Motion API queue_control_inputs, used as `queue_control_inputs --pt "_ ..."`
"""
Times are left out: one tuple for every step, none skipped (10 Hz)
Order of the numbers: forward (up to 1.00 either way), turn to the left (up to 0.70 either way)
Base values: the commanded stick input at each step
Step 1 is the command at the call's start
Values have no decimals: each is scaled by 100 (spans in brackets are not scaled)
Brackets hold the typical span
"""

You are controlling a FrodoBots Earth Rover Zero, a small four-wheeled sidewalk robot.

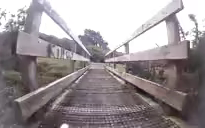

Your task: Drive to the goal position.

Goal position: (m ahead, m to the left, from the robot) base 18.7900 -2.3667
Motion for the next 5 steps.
queue_control_inputs --pt "100 -36" --pt "100 -40" --pt "100 -40" --pt "100 -40" --pt "100 -40"
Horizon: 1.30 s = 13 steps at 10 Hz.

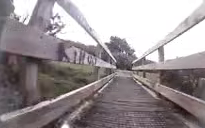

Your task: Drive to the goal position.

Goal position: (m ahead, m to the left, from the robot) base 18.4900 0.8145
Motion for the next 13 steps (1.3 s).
queue_control_inputs --pt "100 -40" --pt "100 -40" --pt "100 -40" --pt "100 -40" --pt "100 -40" --pt "100 -26" --pt "100 -11" --pt "100 0" --pt "100 0" --pt "100 0" --pt "100 0" --pt "100 0" --pt "100 0"
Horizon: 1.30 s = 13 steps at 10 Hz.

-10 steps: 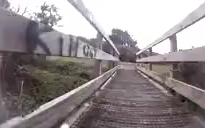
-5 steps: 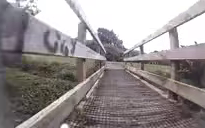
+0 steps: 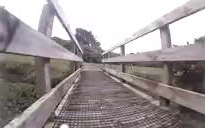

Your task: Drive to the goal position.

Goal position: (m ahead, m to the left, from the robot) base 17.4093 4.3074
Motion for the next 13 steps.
queue_control_inputs --pt "100 0" --pt "100 40" --pt "100 40" --pt "100 40" --pt "100 40" --pt "100 3" --pt "100 2" --pt "100 0" --pt "100 0" --pt "100 0" --pt "100 0" --pt "100 0" --pt "100 0"
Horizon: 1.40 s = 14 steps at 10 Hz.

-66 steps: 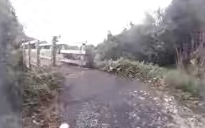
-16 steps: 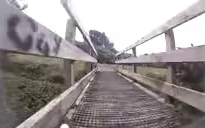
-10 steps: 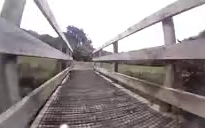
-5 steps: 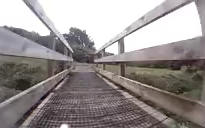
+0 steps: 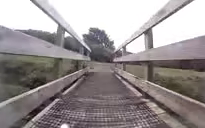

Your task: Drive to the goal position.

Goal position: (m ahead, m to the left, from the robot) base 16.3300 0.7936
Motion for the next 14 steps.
queue_control_inputs --pt "100 0" --pt "100 -11" --pt "100 -30" --pt "100 -40" --pt "100 -40" --pt "100 -19" --pt "100 -11" --pt "100 -3" --pt "100 0" --pt "100 0" --pt "100 0" --pt "100 0" --pt "100 -11" --pt "100 -20"
